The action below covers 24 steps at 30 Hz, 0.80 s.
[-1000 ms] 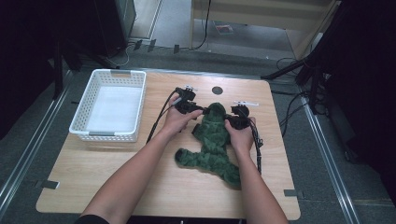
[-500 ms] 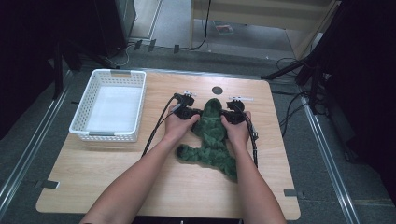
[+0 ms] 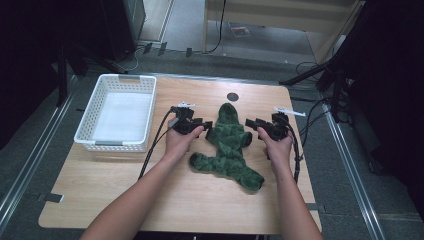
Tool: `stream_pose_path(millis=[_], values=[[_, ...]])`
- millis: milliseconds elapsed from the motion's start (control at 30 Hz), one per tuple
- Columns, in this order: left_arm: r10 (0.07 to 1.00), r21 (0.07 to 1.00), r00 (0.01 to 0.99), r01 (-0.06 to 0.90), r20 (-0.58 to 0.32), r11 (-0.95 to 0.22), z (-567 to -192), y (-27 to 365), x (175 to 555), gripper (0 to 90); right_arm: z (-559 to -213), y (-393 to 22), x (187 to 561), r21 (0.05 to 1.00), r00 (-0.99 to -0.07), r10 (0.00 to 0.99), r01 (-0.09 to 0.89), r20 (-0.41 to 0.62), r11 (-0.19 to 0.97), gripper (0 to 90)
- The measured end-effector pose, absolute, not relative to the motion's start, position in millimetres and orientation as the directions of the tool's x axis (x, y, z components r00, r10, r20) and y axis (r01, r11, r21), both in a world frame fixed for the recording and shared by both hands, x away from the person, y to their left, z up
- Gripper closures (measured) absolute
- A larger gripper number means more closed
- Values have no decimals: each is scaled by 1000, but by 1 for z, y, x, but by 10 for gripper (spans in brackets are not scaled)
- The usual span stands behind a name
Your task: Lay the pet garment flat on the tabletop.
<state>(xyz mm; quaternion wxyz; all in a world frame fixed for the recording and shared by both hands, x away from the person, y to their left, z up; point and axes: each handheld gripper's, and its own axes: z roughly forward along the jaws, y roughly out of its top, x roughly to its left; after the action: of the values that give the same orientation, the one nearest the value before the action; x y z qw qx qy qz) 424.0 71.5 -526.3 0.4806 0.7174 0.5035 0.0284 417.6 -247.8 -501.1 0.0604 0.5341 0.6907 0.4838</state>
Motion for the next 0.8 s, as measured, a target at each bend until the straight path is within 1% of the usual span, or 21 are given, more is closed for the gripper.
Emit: stream_pose_path(millis=[33,67,100,133,167,200,233,267,333,367,400,467,533,600,633,667,700,733,800], values=[[747,713,502,699,-435,-54,-528,67,422,441,-505,-247,412,719,-420,803,695,423,-16,401],[757,713,511,696,-407,-86,-530,61,420,441,-509,-246,407,707,-425,803,707,417,7,412],[776,713,516,690,-363,-124,-532,55,418,474,-514,-243,404,699,-423,814,715,397,30,485],[795,705,515,690,-320,-163,-534,50,417,570,-519,-239,401,689,-403,841,723,360,52,597],[804,694,509,698,-309,-175,-537,46,417,683,-523,-235,400,678,-385,862,732,330,67,676],[801,680,514,707,-306,-194,-539,45,417,775,-528,-233,400,666,-375,869,743,324,73,747],[809,678,510,707,-292,-201,-540,45,416,818,-531,-232,401,660,-374,866,748,331,70,791],[810,677,502,712,-303,-189,-540,47,416,832,-533,-230,402,661,-365,874,747,322,68,812],[821,671,485,720,-301,-179,-540,51,418,847,-536,-224,404,668,-359,888,739,288,82,827],[831,673,481,715,-280,-187,-539,54,419,849,-536,-221,406,673,-357,896,734,264,94,830],[838,674,469,717,-280,-176,-539,57,421,851,-537,-219,408,678,-349,903,729,251,93,831],[848,665,433,735,-306,-135,-540,66,426,850,-538,-214,415,681,-336,905,729,262,74,833],[856,664,416,738,-308,-120,-539,71,428,851,-538,-208,421,681,-336,905,729,262,73,832],[850,670,425,733,-313,-119,-539,73,428,847,-538,-201,426,682,-339,907,727,251,83,830],[846,679,436,723,-307,-126,-537,72,426,831,-538,-199,427,684,-340,908,724,243,88,821],[849,694,442,708,-289,-133,-535,71,422,780,-537,-196,427,692,-347,908,716,237,93,791],[849,713,450,688,-275,-134,-531,71,418,678,-535,-196,427,703,-356,904,705,237,93,711],[845,731,464,668,-267,-136,-528,71,414,595,-533,-195,425,718,-362,902,690,238,88,613],[835,767,485,629,-260,-127,-520,73,404,489,-527,-197,418,761,-392,893,643,222,93,513]])
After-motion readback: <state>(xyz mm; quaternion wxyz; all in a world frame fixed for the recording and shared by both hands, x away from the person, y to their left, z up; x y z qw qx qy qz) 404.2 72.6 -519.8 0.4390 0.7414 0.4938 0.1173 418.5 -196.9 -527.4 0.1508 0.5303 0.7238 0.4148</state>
